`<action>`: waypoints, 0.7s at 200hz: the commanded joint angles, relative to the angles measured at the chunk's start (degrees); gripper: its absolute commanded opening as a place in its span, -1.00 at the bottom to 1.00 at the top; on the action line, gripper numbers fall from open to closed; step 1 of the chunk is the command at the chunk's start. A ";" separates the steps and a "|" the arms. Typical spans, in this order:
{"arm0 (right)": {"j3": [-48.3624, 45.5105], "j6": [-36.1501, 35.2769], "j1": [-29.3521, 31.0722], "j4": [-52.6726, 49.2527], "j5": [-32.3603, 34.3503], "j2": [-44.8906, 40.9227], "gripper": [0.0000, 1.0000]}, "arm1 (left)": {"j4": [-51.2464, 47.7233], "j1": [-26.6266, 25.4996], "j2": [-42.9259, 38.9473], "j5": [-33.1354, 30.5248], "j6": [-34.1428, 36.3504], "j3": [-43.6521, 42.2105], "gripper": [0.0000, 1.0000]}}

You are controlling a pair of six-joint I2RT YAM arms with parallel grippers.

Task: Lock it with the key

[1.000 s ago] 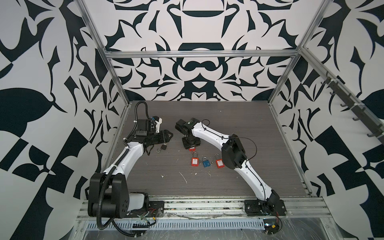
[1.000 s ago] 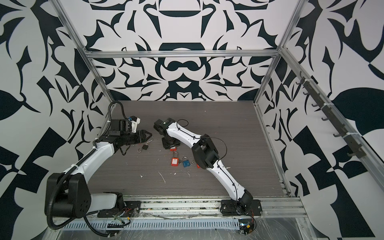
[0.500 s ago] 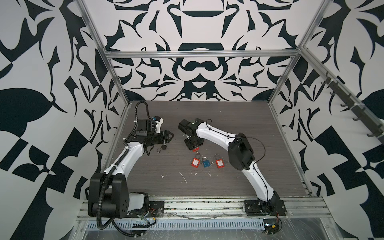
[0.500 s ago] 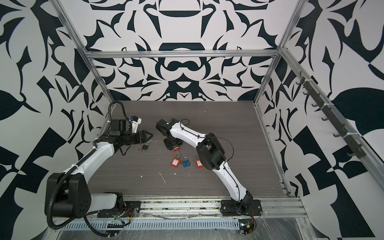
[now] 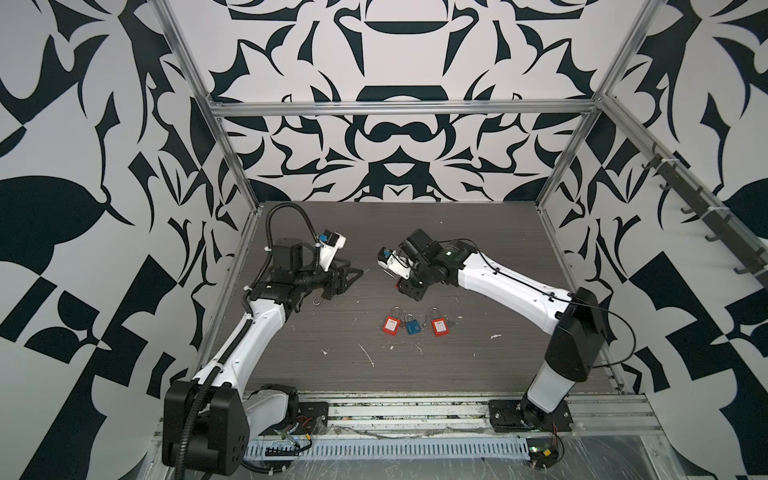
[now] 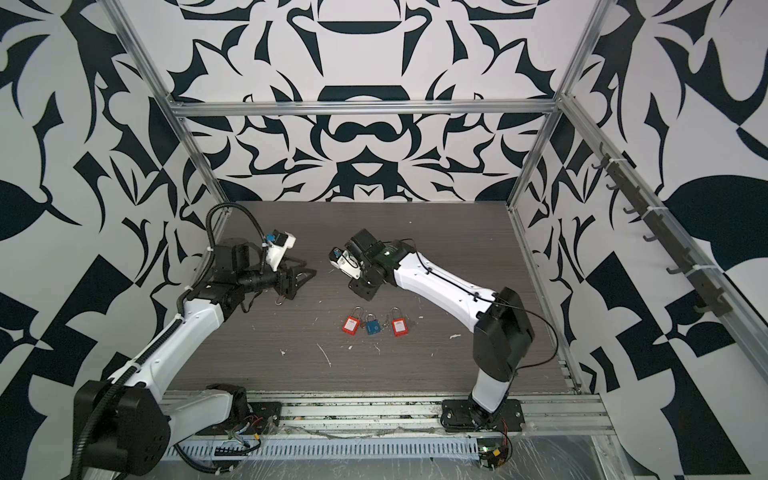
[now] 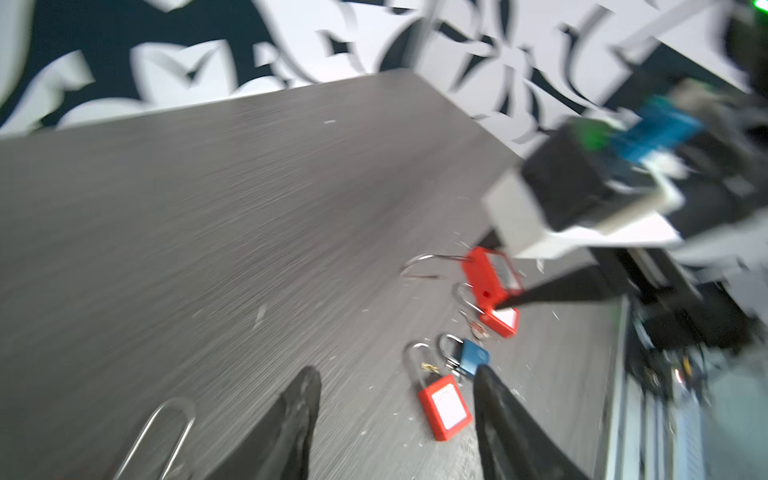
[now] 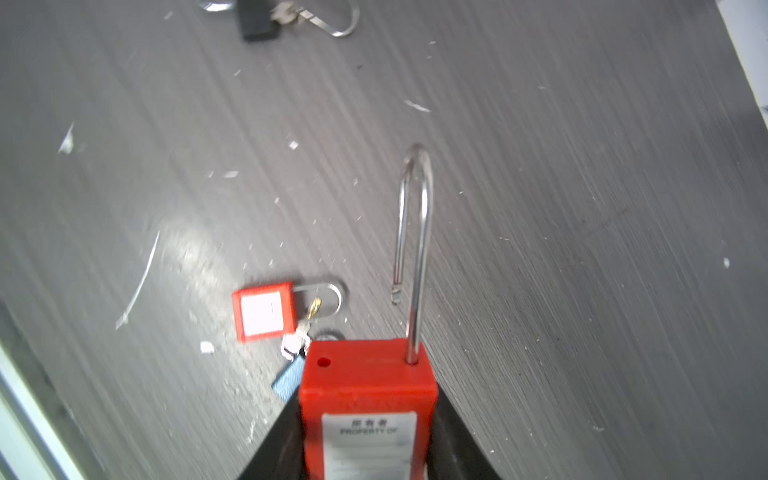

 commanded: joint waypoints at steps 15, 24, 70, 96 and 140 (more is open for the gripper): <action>-8.25 -15.28 -1.27 5.56 -7.61 -12.47 -0.48 | 1.43 -3.30 0.10 11.35 12.96 -0.01 0.16; -9.38 -16.65 -1.57 5.08 -8.71 -14.34 -0.48 | 1.13 -4.01 0.37 12.83 14.90 0.52 0.14; -11.55 -19.16 -1.67 1.66 -11.91 -18.68 -0.54 | -5.60 -12.58 2.94 10.54 26.99 4.74 0.00; -11.63 -19.84 -1.66 0.05 -12.66 -19.78 -0.57 | -6.13 -14.04 5.26 8.42 27.29 6.87 -0.02; -12.77 -21.09 -1.69 -0.37 -13.81 -21.60 -0.57 | -7.90 -16.09 6.40 7.07 29.53 8.26 -0.07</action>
